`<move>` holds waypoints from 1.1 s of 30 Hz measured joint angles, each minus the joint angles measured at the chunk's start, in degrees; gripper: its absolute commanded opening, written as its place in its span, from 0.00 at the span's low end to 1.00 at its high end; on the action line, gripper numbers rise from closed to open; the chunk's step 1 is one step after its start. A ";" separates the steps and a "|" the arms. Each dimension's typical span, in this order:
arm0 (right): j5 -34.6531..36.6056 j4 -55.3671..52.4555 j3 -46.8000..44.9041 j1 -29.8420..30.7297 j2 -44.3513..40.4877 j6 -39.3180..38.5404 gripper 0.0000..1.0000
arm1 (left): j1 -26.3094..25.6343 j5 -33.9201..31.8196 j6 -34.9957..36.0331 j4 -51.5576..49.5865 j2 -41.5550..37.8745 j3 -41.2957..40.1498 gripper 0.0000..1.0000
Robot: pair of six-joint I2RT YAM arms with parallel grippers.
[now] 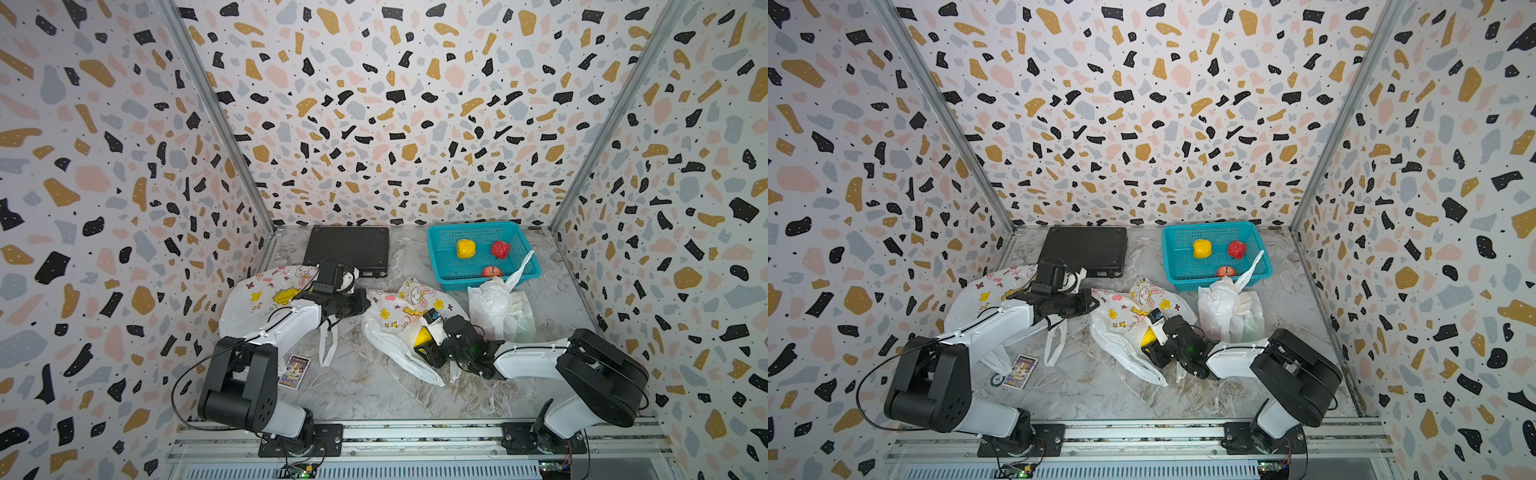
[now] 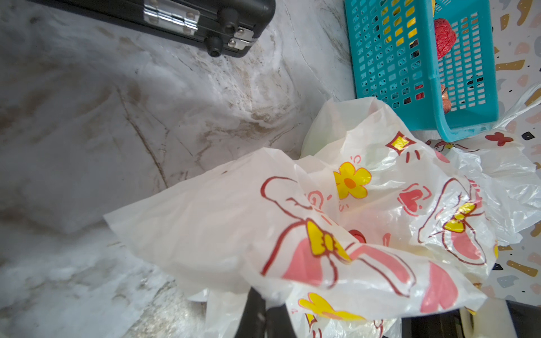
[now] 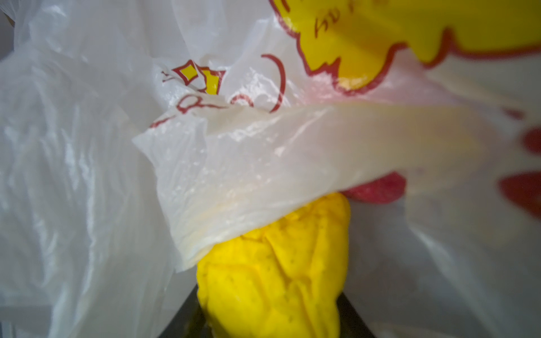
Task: Untie the knot of a plastic bag & take out the apple
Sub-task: Pick up the apple from the plastic bag.
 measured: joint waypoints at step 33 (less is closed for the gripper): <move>10.29 -9.42 -0.72 -0.07 -10.10 4.09 0.78 | 1.29 2.89 2.47 2.62 -3.61 -0.09 0.00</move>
